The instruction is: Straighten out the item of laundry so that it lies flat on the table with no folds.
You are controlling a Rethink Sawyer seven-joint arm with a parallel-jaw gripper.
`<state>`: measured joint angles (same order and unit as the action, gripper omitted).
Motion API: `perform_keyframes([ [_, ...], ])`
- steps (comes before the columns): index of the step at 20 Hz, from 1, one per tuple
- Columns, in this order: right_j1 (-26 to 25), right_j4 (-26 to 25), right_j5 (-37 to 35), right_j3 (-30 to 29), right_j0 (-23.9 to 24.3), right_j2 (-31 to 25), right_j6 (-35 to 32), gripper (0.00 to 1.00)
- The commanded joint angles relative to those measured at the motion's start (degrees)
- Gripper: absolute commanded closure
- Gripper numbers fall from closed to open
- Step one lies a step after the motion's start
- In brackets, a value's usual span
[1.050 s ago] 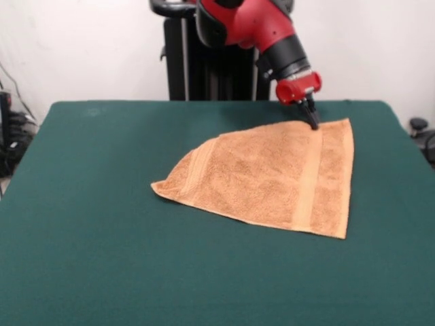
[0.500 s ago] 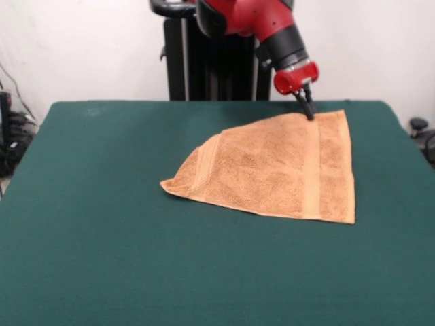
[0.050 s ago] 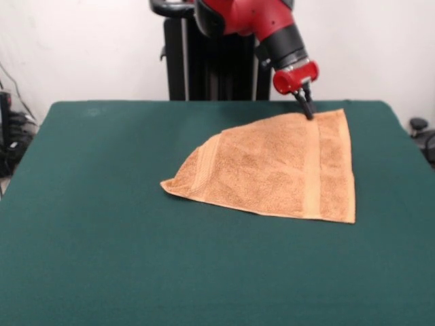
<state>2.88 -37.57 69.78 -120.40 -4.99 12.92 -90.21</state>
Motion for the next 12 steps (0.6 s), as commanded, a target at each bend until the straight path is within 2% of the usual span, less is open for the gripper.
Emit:
perform_keyframes([
  [1, -3.0, 1.1, -4.2, 3.2, -0.4, -6.8, -10.3, 1.00],
  [10, -3.5, 2.1, -3.9, 3.7, -0.7, -6.4, -9.4, 1.00],
  [11, -3.6, 2.2, -3.6, 3.8, -0.8, -6.3, -9.2, 0.00],
  [12, -3.6, 2.2, -3.5, 3.8, -0.8, -6.3, -9.2, 0.00],
])
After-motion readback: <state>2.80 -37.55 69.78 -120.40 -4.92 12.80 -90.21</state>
